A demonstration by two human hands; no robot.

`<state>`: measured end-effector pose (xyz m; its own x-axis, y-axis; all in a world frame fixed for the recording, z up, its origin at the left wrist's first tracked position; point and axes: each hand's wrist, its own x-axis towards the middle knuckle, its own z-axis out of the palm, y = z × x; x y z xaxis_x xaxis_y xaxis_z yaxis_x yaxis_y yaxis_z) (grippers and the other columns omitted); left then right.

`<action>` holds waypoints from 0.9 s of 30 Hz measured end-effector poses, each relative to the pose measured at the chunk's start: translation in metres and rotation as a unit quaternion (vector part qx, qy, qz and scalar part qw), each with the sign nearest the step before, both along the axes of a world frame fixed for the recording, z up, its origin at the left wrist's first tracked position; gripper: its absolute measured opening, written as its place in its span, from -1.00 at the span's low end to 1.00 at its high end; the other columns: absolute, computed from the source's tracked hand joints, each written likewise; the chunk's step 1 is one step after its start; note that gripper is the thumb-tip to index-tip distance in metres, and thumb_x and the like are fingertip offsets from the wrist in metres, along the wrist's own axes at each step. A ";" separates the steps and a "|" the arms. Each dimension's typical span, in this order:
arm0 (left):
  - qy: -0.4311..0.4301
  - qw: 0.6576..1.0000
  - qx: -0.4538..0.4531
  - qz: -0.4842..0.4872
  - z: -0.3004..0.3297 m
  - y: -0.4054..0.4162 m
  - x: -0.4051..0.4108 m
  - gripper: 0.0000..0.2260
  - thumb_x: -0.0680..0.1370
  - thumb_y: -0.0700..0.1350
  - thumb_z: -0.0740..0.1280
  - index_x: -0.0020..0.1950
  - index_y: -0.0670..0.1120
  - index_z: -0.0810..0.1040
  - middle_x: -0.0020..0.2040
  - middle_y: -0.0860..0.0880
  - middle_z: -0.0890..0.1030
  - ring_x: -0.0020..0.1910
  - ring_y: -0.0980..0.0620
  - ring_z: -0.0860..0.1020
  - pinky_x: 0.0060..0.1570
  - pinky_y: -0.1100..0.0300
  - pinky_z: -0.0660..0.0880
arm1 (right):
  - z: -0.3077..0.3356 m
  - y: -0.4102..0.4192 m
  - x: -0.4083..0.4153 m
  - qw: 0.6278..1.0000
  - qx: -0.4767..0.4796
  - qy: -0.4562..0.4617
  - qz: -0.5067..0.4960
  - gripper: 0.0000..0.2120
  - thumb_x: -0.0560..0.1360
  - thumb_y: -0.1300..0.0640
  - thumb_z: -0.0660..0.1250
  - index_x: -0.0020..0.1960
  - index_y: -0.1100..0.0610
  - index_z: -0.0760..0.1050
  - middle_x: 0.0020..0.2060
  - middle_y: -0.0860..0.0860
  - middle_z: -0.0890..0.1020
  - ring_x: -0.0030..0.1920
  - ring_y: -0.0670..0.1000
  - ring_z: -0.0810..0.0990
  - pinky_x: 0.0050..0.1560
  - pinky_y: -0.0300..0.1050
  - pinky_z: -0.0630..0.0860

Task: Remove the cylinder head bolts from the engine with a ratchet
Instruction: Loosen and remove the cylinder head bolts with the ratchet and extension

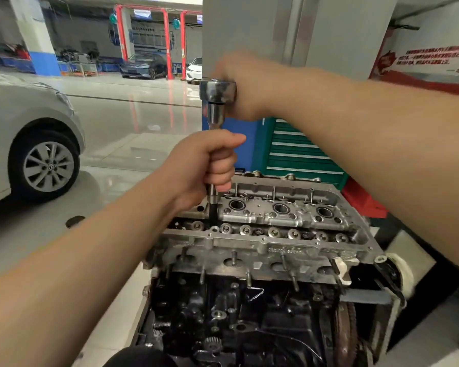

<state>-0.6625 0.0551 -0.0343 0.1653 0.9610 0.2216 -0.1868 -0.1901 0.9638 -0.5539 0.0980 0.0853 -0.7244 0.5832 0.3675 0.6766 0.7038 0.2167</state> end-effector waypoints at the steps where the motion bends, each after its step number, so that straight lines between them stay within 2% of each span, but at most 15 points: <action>1: 0.007 0.999 -0.002 -0.048 0.001 -0.002 -0.007 -0.56 0.57 -0.07 0.29 -0.49 0.06 0.25 -0.52 0.04 0.08 -0.52 0.03 0.03 -0.44 0.18 0.17 | -0.005 -0.001 -0.007 0.999 -0.014 0.012 0.051 -0.86 0.59 0.09 0.34 -0.10 0.13 0.57 -0.19 0.08 0.59 -0.14 0.14 0.53 -0.19 -0.12 0.46; 2: 0.011 0.997 0.001 -0.075 0.001 -0.003 -0.013 -0.58 0.58 -0.05 0.27 -0.48 0.03 0.28 -0.51 0.02 0.08 -0.52 0.01 0.05 -0.42 0.17 0.22 | -0.006 0.002 -0.011 0.997 0.004 0.020 0.071 -0.87 0.59 0.11 0.30 -0.03 0.14 0.59 -0.13 0.08 0.62 -0.07 0.13 0.56 -0.10 -0.08 0.49; 4: 0.010 0.998 0.000 -0.065 0.001 -0.003 -0.021 -0.61 0.62 0.00 0.28 -0.41 -0.03 0.39 -0.50 -0.02 0.21 -0.50 -0.01 0.21 -0.31 0.13 0.39 | -0.003 0.004 -0.007 0.998 0.062 0.018 0.011 -0.87 0.53 0.14 0.26 -0.17 0.15 0.49 -0.24 0.10 0.54 -0.21 0.18 0.53 -0.26 0.01 0.45; 7: 0.065 0.993 0.051 0.079 -0.002 0.001 -0.014 -0.72 0.65 -0.01 0.38 -0.23 -0.08 0.55 -0.37 -0.10 0.52 -0.38 -0.09 0.49 -0.13 -0.02 0.52 | -0.001 0.007 0.020 0.980 0.118 -0.077 -0.142 -0.72 0.56 0.12 0.26 -0.30 0.11 0.31 -0.38 0.06 0.35 -0.41 0.03 0.29 -0.40 -0.13 0.15; 8: 0.073 0.987 0.074 0.122 -0.003 0.003 -0.005 -0.76 0.62 -0.04 0.40 -0.23 -0.07 0.54 -0.37 -0.08 0.53 -0.40 -0.07 0.49 -0.19 0.01 0.52 | -0.001 0.005 0.026 0.975 0.123 -0.094 -0.159 -0.69 0.59 0.10 0.24 -0.31 0.12 0.31 -0.39 0.06 0.33 -0.41 0.02 0.26 -0.41 -0.12 0.11; 10: 0.032 0.983 0.085 0.161 -0.008 0.003 0.011 -0.77 0.53 -0.06 0.36 -0.30 -0.02 0.42 -0.46 0.00 0.38 -0.50 0.01 0.32 -0.39 0.15 0.37 | -0.003 -0.002 0.029 0.971 0.147 -0.093 -0.165 -0.66 0.60 0.04 0.25 -0.31 0.14 0.34 -0.39 0.07 0.35 -0.42 0.02 0.28 -0.42 -0.13 0.11; 12: -0.015 0.993 0.057 0.104 -0.007 0.000 0.015 -0.72 0.49 -0.07 0.31 -0.37 0.03 0.28 -0.49 0.05 0.21 -0.52 0.03 0.13 -0.47 0.20 0.20 | -0.003 0.002 0.023 0.985 0.110 -0.047 -0.125 -0.66 0.57 0.00 0.31 -0.30 0.12 0.34 -0.38 0.07 0.39 -0.41 0.08 0.33 -0.42 -0.12 0.15; 14: -0.005 0.999 0.036 0.011 -0.001 -0.003 0.007 -0.66 0.50 -0.09 0.28 -0.42 0.04 0.22 -0.52 0.05 0.13 -0.52 0.03 0.06 -0.48 0.21 0.15 | -0.001 0.004 0.009 0.999 0.031 0.007 0.015 -0.77 0.57 0.05 0.32 -0.21 0.14 0.46 -0.30 0.10 0.51 -0.28 0.16 0.45 -0.34 -0.05 0.31; 16: 0.019 0.998 0.034 -0.044 0.004 -0.005 -0.002 -0.64 0.52 -0.11 0.25 -0.46 0.02 0.25 -0.53 0.03 0.10 -0.52 0.02 0.04 -0.47 0.20 0.13 | -0.008 0.003 -0.008 0.994 0.016 0.020 0.108 -0.83 0.60 0.09 0.28 0.03 0.15 0.59 -0.06 0.07 0.62 -0.03 0.06 0.54 -0.03 -0.08 0.46; 17: 0.015 0.998 0.033 -0.053 0.004 -0.006 -0.006 -0.63 0.54 -0.13 0.23 -0.47 0.01 0.28 -0.53 0.02 0.11 -0.52 0.01 0.04 -0.45 0.18 0.13 | -0.010 0.005 -0.014 0.992 0.019 0.028 0.119 -0.83 0.59 0.11 0.27 0.08 0.13 0.60 -0.03 0.05 0.62 0.03 0.04 0.55 0.04 -0.11 0.45; 19: -0.001 0.999 0.040 -0.027 0.002 -0.007 -0.011 -0.65 0.58 -0.18 0.26 -0.42 -0.04 0.36 -0.53 -0.01 0.20 -0.52 -0.01 0.13 -0.41 0.16 0.23 | -0.011 0.012 -0.017 0.997 0.031 0.041 0.059 -0.91 0.53 0.14 0.27 -0.12 0.10 0.54 -0.21 0.04 0.54 -0.02 0.15 0.57 -0.11 -0.01 0.45; 21: 0.011 0.998 0.059 0.035 -0.001 -0.004 -0.011 -0.72 0.60 -0.18 0.31 -0.31 -0.09 0.41 -0.48 -0.05 0.36 -0.49 -0.03 0.30 -0.33 0.12 0.40 | -0.007 0.017 0.006 0.992 0.107 0.002 -0.072 -0.76 0.51 0.06 0.30 -0.27 0.11 0.36 -0.36 0.03 0.38 -0.21 0.20 0.51 -0.27 -0.02 0.36; 23: 0.031 0.993 0.082 0.081 -0.002 0.000 -0.009 -0.80 0.60 -0.17 0.37 -0.21 -0.11 0.46 -0.39 -0.09 0.49 -0.44 -0.07 0.44 -0.28 0.10 0.51 | -0.005 0.012 0.039 0.980 0.144 -0.025 -0.131 -0.69 0.51 -0.08 0.31 -0.28 0.11 0.39 -0.39 0.06 0.39 -0.37 0.14 0.42 -0.33 -0.08 0.34; 25: 0.035 0.987 0.105 0.114 -0.005 0.001 -0.003 -0.85 0.59 -0.16 0.41 -0.16 -0.10 0.51 -0.35 -0.10 0.54 -0.42 -0.08 0.49 -0.31 0.13 0.53 | -0.009 -0.003 0.061 0.985 0.142 -0.009 -0.097 -0.62 0.48 -0.24 0.25 -0.20 0.08 0.47 -0.34 0.07 0.50 -0.35 0.15 0.44 -0.31 -0.05 0.41; 27: 0.041 0.981 0.116 0.151 -0.012 -0.002 0.006 -0.85 0.63 -0.11 0.37 -0.13 -0.10 0.52 -0.37 -0.12 0.56 -0.43 -0.08 0.50 -0.38 0.15 0.50 | -0.017 -0.023 0.065 0.992 0.095 0.070 -0.041 -0.50 0.44 -0.42 0.18 0.01 -0.02 0.53 -0.22 -0.01 0.57 -0.20 0.14 0.52 -0.19 0.01 0.46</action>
